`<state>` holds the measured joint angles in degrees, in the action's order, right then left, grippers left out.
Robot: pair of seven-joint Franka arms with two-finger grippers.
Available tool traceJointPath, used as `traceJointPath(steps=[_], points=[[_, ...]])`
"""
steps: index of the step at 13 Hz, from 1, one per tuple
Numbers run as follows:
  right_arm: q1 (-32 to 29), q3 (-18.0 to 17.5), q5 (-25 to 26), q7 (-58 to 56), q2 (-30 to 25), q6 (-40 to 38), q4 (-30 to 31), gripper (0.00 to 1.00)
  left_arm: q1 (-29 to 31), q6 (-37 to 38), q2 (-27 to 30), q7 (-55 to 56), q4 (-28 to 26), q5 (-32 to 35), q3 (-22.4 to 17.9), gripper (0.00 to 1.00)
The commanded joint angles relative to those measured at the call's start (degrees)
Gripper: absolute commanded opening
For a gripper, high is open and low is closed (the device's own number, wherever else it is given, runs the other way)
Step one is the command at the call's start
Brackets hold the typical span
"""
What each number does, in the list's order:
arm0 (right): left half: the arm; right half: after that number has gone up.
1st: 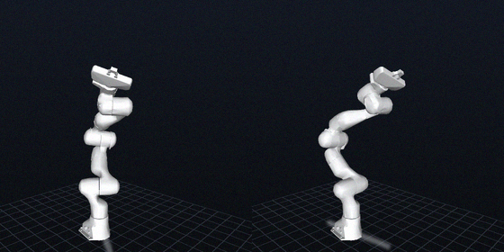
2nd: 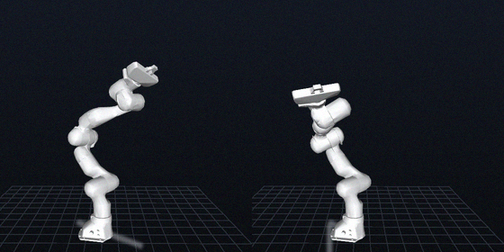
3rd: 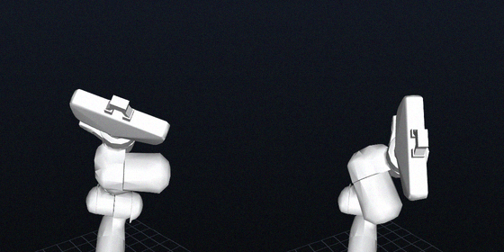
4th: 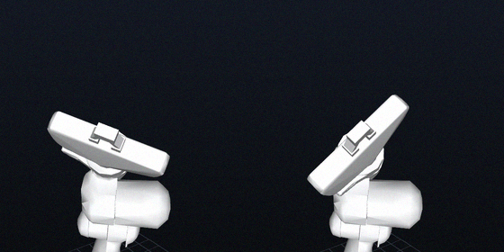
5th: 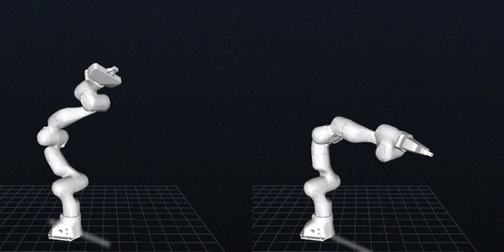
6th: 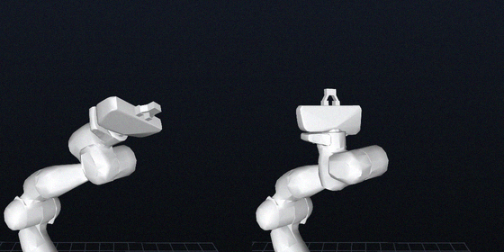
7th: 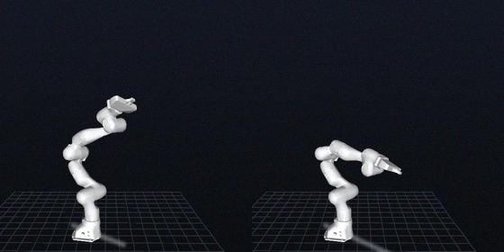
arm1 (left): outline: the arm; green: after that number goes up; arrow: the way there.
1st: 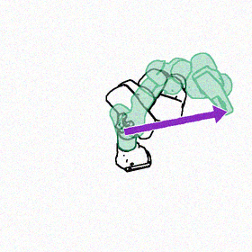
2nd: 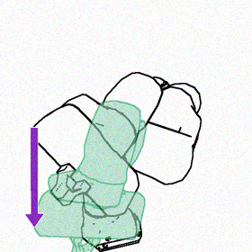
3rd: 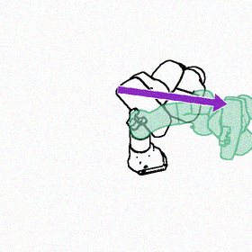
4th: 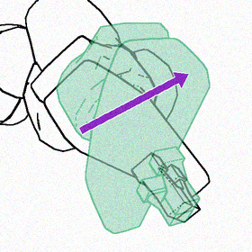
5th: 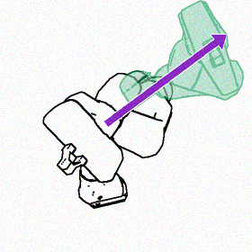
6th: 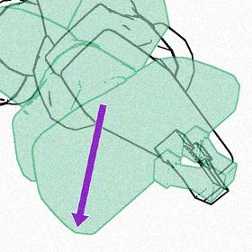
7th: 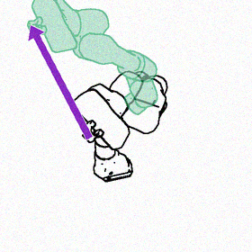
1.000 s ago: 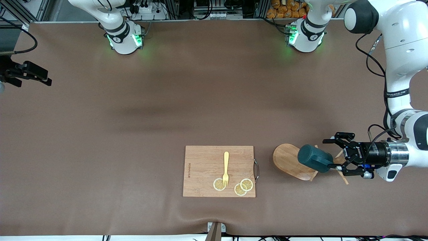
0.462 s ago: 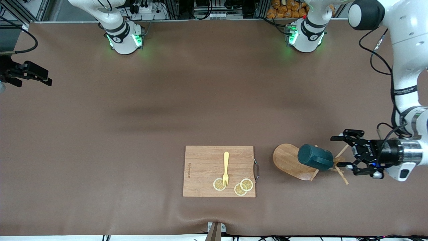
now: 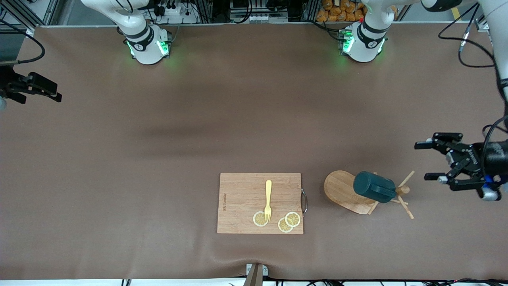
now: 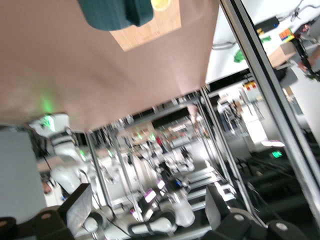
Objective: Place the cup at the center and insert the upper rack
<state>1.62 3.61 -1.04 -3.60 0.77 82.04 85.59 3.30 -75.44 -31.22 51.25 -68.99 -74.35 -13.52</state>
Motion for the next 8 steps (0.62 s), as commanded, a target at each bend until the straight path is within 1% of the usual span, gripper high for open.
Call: traceJointPath(steps=[1, 3, 4, 5, 8], points=[[-0.13, -0.09, -0.28, -0.27, -0.86, 0.31, 0.63, 1.0, -0.31, -0.23, 5.01, -4.04, -1.5, 6.82, -0.02, 1.0], [-0.13, -0.09, -0.28, -0.18, -0.86, 0.31, 0.63, 1.0, -0.39, -0.23, 6.78, -6.77, -1.5, 9.38, -0.02, 1.0], [-0.13, -0.09, -0.28, -0.1, -0.86, 0.31, 0.55, 1.0, -0.57, -0.32, 8.35, -8.09, -1.5, 13.14, 0.42, 1.0], [-0.13, -0.09, -0.28, -0.01, -0.86, 0.31, 0.63, 1.0, -0.92, -0.32, 9.84, -10.45, -1.5, 18.22, 0.85, 1.0], [-0.13, -0.09, -0.28, 0.08, -0.86, 0.31, 0.63, 1.0, -5.39, -0.23, 14.41, -18.27, -1.59, 34.65, 0.86, 1.0]])
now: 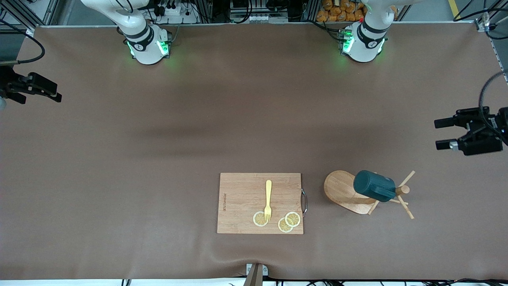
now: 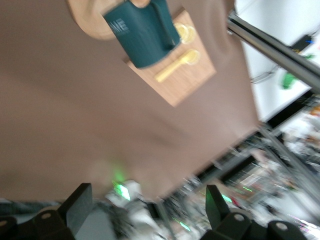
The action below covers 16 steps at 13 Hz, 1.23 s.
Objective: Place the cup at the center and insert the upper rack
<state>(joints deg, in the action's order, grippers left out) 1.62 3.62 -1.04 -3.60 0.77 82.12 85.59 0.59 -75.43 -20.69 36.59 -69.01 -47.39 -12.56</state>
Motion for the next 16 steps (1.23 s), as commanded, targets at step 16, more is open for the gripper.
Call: traceJointPath(steps=[16], points=[[0.05, -0.11, -0.28, 0.17, -0.85, 0.14, 0.63, 1.0, 0.81, -13.33, 23.67, -25.43, -25.55, 48.17, 19.59, 1.0]])
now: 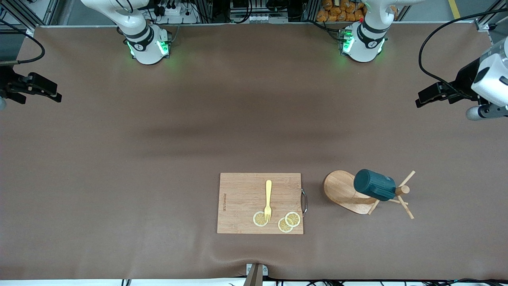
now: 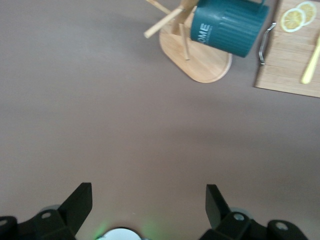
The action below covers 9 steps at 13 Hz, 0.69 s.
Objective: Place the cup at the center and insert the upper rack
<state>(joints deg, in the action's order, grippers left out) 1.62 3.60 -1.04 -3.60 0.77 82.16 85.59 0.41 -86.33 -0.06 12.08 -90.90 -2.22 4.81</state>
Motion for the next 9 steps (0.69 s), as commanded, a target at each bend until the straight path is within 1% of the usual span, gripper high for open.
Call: traceJointPath(steps=[1, 2, 4, 6, 9], points=[[0.05, -0.09, -0.28, 0.17, -0.86, 0.11, 0.63, 1.0, 1.0, -3.05, 4.35, -0.92, -5.24, 3.09, 2.22, 1.0], [0.05, -0.09, -0.28, 0.17, -0.68, 0.11, 0.63, 1.0, 1.0, -4.97, 6.28, -1.01, -7.95, 3.09, 2.22, 1.0], [0.05, -0.09, -0.28, 0.17, -0.68, 0.11, 0.63, 1.0, 0.91, -5.43, 8.4, -1.01, -10.34, 3.27, 2.49, 1.0], [0.05, -0.09, -0.28, 0.17, -0.68, 0.11, 0.63, 1.0, 1.09, -5.34, 9.64, -1.1, -10.7, 3.71, 2.58, 1.0], [0.05, -0.09, -0.28, 0.17, -0.68, 0.11, 0.63, 1.0, 1.44, -4.55, 9.9, -1.1, -10.09, 3.71, 2.05, 1.0]])
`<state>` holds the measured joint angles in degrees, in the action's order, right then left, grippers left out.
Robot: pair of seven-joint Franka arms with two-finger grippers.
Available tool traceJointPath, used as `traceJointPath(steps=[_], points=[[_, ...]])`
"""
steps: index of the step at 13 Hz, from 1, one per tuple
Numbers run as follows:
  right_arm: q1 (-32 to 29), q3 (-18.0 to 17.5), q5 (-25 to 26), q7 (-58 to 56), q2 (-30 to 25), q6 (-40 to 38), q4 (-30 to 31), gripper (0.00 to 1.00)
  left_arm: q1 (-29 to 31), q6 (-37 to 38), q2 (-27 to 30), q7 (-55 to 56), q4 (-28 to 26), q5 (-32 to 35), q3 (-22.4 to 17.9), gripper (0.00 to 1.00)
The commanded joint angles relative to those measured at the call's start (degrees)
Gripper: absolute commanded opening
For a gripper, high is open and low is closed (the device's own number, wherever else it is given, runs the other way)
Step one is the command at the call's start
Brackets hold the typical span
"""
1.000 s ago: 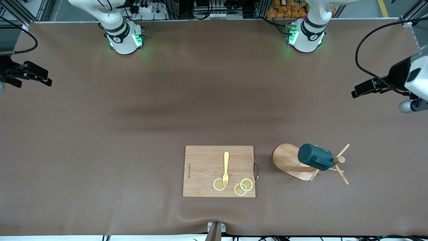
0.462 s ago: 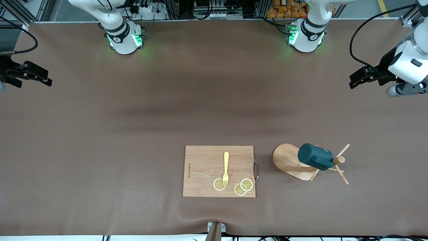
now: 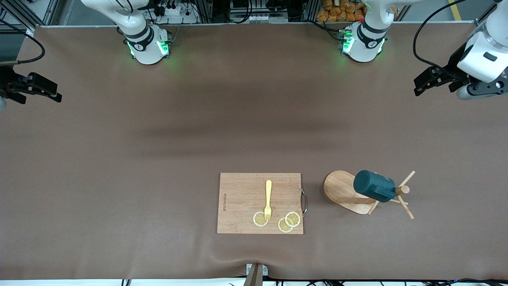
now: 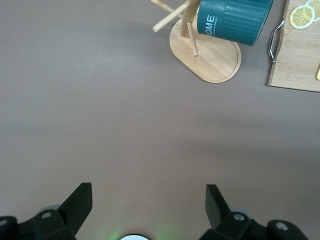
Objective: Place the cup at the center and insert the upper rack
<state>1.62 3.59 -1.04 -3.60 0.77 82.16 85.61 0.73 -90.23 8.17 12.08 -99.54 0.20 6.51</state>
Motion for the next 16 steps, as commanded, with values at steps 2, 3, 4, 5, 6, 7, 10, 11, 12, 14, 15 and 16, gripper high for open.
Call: traceJointPath(steps=[2, 3, 4, 5, 6, 7, 10, 11, 12, 14, 15, 16], points=[[0.05, -0.08, -0.28, 0.17, -0.68, 0.11, 0.61, 1.0, 1.11, -0.03, 1.59, -1.27, -1.09, 1.38, 0.25, 1.0], [0.05, -0.08, -0.28, 0.17, -0.68, 0.11, 0.61, 1.0, 1.11, -0.03, 1.59, -1.71, -1.01, 1.55, 0.25, 1.0], [0.05, -0.08, -0.28, 0.17, -0.68, 0.11, 0.61, 1.0, 1.11, -0.03, 1.59, -2.32, -0.74, 1.9, 0.08, 1.0], [0.05, -0.08, -0.28, 0.17, -0.68, 0.11, 0.61, 1.0, 1.11, -0.03, 1.68, -2.5, -0.48, 2.78, 0.08, 1.0], [0.05, -0.08, -0.28, 0.17, -0.68, 0.11, 0.61, 1.0, 1.11, 0.14, 1.68, -2.59, -0.3, 2.78, 0.08, 1.0], [0.05, -0.08, -0.28, 0.17, -0.68, 0.02, 0.61, 1.0, 1.11, 0.84, 1.77, -2.59, -0.13, 2.78, -0.01, 1.0], [0.05, -0.08, -0.28, 0.17, -0.68, 0.02, 0.61, 1.0, 1.11, 2.17, 1.77, -2.59, 0.93, 2.78, -0.45, 1.0], [0.05, -0.08, -0.28, 0.17, -0.68, 0.02, 0.61, 1.0, 1.11, 2.34, 1.77, -2.59, 1.28, 2.78, -0.45, 1.0], [0.05, -0.08, -0.28, 0.17, -0.68, 0.02, 0.61, 1.0, 1.11, 2.43, 1.77, -2.68, 1.37, 2.78, -0.45, 1.0], [0.05, -0.08, -0.28, 0.17, -0.68, 0.02, 0.61, 1.0, 1.02, 2.52, 1.77, -2.85, 1.37, 2.7, -0.36, 1.0], [0.05, -0.08, -0.28, 0.17, -0.68, 0.02, 0.61, 1.0, 1.02, 2.52, 1.85, -2.85, 1.37, 2.7, -0.36, 1.0], [0.05, -0.08, -0.28, 0.17, -0.68, 0.02, 0.61, 1.0, 0.94, 2.52, 1.85, -2.85, 1.37, 2.35, -0.36, 1.0]])
